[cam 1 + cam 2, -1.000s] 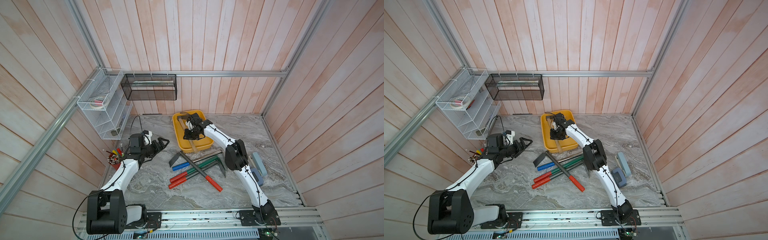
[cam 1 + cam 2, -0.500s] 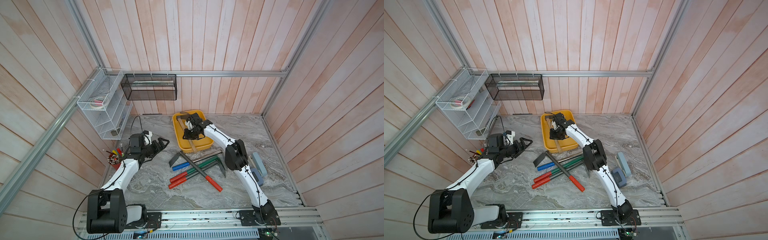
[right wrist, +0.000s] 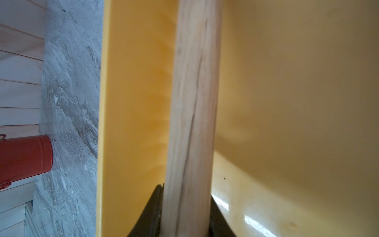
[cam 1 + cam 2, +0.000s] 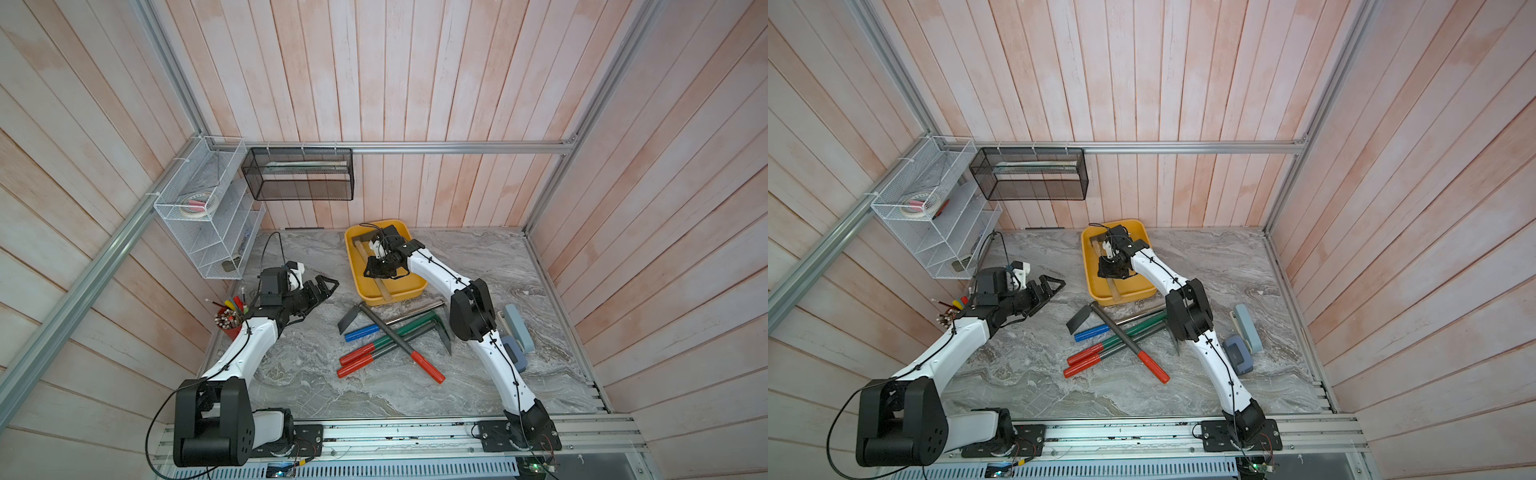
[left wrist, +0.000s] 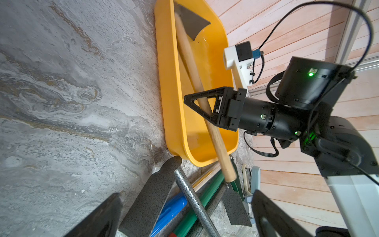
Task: Put the small hoe into the storage box
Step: Place the hoe in the storage box.
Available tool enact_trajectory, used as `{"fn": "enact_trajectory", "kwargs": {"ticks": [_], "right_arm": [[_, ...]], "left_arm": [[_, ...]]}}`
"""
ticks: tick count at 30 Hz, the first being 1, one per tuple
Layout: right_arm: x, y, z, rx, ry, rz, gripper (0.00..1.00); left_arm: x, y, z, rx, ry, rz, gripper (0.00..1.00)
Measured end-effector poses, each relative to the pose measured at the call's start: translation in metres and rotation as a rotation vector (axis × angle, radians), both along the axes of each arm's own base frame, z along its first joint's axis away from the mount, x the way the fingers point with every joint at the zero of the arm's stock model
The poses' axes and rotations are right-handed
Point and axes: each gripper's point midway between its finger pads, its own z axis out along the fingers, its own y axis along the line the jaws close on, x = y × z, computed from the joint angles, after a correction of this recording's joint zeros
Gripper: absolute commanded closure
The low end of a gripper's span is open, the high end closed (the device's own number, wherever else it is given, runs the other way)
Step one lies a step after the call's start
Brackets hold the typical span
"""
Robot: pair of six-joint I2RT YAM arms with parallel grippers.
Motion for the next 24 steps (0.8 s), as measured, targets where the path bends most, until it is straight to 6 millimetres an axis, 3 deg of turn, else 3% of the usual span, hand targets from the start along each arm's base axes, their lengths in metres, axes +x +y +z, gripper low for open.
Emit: {"fn": "enact_trajectory", "kwargs": {"ticks": [8,24], "right_arm": [[0.006,0.006,0.010,0.033,-0.032,0.005,0.64],[0.009,0.006,0.010,0.024,-0.068,0.017,0.58]], "left_arm": [[0.000,0.000,-0.001,0.000,0.004,0.000,0.00],[-0.001,0.001,-0.001,0.005,0.004,0.001,0.00]]}}
